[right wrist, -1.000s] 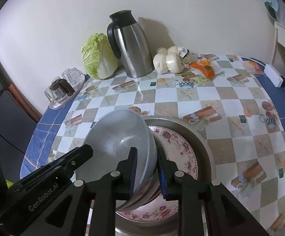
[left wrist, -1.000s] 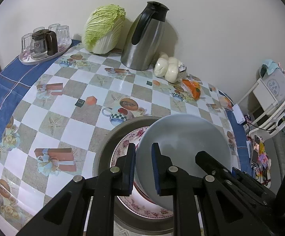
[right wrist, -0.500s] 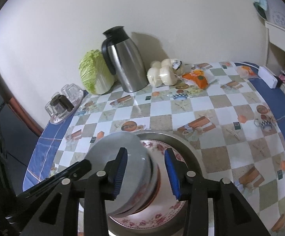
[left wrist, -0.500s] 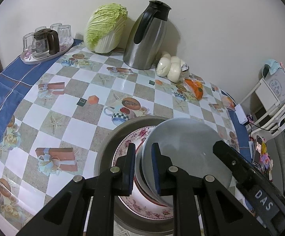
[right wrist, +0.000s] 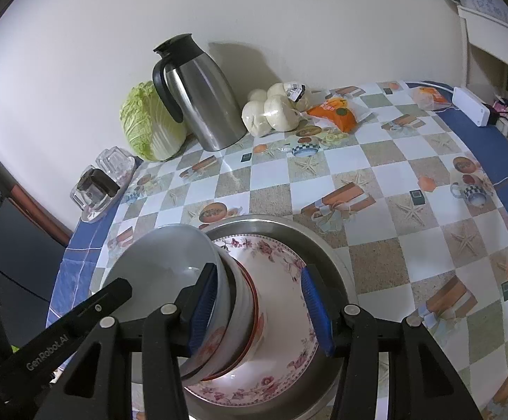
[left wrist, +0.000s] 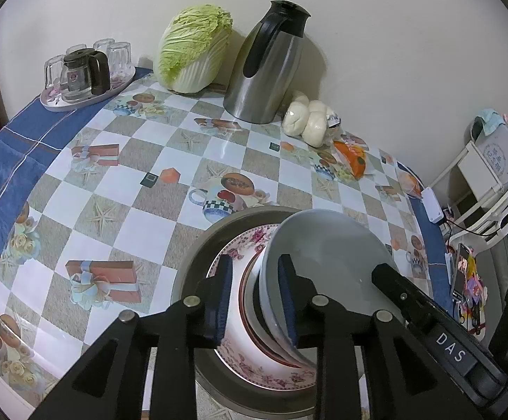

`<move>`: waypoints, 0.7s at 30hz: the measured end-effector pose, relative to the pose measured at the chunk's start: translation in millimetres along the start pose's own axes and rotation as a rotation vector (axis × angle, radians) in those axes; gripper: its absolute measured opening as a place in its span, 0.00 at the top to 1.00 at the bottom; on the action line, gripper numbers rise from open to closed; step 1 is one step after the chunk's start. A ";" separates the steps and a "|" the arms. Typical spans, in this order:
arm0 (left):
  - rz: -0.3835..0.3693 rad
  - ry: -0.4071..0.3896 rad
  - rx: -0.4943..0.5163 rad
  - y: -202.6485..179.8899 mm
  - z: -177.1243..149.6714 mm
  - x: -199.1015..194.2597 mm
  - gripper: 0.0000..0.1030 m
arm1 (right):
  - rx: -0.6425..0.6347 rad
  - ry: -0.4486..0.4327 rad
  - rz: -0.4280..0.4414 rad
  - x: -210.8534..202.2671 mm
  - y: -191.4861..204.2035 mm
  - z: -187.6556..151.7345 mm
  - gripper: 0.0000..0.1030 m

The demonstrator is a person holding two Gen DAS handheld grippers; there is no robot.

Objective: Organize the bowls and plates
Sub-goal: 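Lower the round bowl onto the square bowl and open the left gripper, then lift both grippers away from the stacked dishes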

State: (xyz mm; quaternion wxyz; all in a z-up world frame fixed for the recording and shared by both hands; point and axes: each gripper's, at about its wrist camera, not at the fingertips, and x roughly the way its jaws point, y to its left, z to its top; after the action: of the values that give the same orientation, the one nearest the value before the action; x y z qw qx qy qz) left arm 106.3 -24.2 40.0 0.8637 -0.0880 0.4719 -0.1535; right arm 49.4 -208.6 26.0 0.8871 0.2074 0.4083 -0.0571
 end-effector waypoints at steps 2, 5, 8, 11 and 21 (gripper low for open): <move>0.000 0.000 0.001 -0.2 0.2 -0.2 0.63 | -0.020 0.000 -0.013 -0.9 2.8 -0.8 0.49; -0.004 -0.008 -0.001 0.0 0.5 -2.2 0.48 | -0.042 0.000 -0.032 -1.8 5.0 -1.0 0.42; 0.005 -0.018 -0.001 0.1 1.3 -4.8 0.40 | -0.056 -0.004 -0.049 -2.5 4.9 -0.8 0.37; 0.015 -0.025 -0.001 1.6 2.3 -6.6 0.34 | -0.070 -0.007 -0.060 -3.1 5.4 -1.0 0.28; 0.076 -0.058 -0.016 12.8 5.7 -13.1 0.19 | -0.110 -0.031 -0.089 -6.6 6.7 -1.2 0.10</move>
State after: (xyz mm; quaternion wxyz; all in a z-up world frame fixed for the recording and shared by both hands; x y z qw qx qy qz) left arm 106.7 -7.7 49.6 0.8816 -0.0814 0.4507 -0.1144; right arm 46.0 -202.5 32.4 0.8999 0.1393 0.4059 -0.0771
